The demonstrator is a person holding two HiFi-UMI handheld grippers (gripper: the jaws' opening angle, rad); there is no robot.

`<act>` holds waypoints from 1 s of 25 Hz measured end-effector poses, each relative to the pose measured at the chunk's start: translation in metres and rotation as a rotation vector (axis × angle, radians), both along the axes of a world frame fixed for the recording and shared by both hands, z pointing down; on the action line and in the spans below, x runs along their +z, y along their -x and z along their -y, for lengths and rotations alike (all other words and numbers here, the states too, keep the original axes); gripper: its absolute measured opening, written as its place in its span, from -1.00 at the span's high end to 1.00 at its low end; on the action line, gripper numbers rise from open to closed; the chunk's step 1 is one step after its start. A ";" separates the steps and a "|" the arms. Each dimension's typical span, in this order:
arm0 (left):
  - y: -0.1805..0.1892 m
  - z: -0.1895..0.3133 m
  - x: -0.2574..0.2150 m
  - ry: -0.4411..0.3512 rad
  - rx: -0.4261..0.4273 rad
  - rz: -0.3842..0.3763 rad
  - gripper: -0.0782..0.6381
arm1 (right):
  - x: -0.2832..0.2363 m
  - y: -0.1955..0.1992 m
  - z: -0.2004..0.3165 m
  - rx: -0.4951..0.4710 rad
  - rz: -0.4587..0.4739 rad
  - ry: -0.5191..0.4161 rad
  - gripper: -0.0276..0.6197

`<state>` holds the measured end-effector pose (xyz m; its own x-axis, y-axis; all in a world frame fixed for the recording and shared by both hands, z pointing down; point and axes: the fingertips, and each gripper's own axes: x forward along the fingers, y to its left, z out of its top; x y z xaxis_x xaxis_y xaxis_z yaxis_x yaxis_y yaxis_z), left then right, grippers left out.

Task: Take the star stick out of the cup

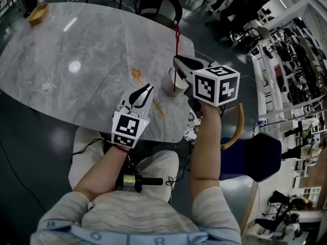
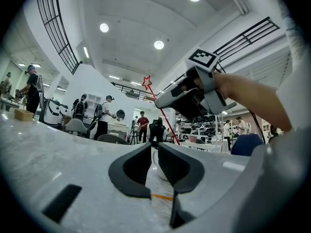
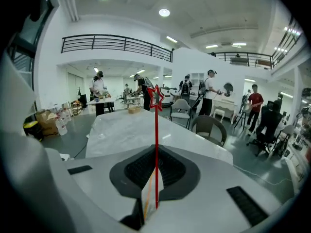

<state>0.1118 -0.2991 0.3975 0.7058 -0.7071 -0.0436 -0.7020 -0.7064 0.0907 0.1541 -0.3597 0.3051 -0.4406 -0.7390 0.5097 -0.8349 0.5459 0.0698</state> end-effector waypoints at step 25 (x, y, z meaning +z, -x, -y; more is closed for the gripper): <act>0.001 0.001 -0.002 -0.001 -0.006 -0.001 0.68 | 0.143 -0.015 -0.012 0.068 -0.056 0.303 0.86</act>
